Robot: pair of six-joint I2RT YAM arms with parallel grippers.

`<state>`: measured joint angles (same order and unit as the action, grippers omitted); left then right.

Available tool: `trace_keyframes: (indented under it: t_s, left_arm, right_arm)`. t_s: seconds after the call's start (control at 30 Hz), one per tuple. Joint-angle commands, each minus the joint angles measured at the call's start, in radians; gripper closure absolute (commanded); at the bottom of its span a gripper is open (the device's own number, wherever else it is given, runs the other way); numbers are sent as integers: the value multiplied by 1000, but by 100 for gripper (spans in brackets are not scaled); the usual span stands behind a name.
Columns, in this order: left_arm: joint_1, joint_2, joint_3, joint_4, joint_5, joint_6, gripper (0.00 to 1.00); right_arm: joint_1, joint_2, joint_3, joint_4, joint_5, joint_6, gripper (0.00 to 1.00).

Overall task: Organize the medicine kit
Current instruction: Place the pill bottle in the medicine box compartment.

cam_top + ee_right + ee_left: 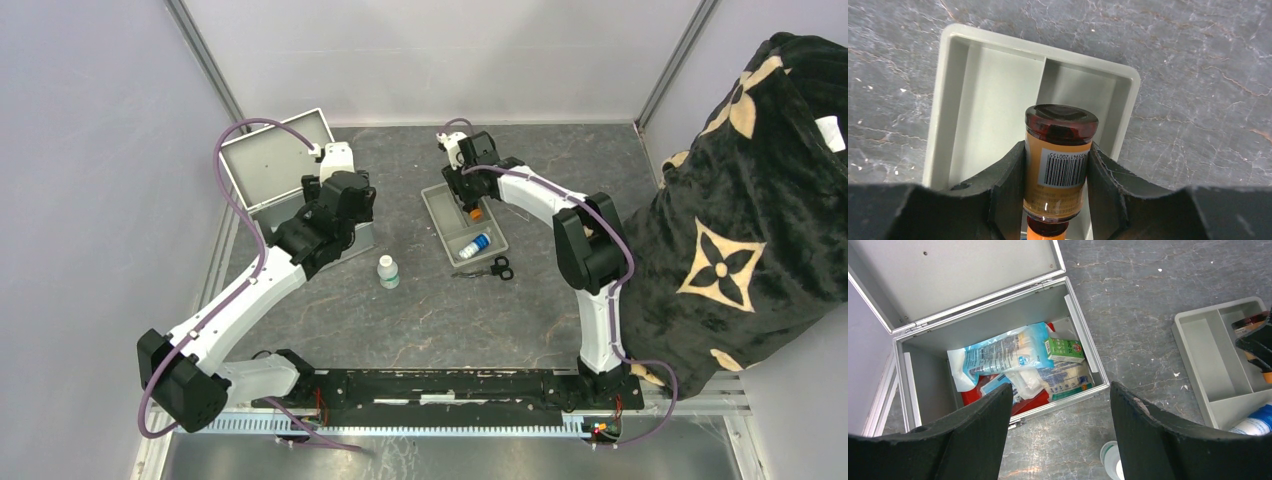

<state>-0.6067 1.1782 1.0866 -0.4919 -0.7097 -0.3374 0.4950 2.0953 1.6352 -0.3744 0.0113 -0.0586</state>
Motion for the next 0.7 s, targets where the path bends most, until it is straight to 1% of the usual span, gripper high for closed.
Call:
trace_keyframes:
  t_s: [0.0,0.23,0.47,0.6,0.67]
  left_arm:
    - [2,8,13,18,-25,-31,22]
    - [2,14,15,18,-25,-31,23]
    - [2,14,15,17,-25,-31,23]
    - [2,17,15,18,-23,-31,23]
    - [2,17,15,17,-23,-30,23]
  right_arm:
    - [-7,22,66,28,28,-30,84]
    - [-18,60,80,22,39,-41,83]
    - [-23,63,68,26,42,-41,83]
    - [-25,79,74,22,38,-40,80]
    - [-24,90,76,20,35,-37,76]
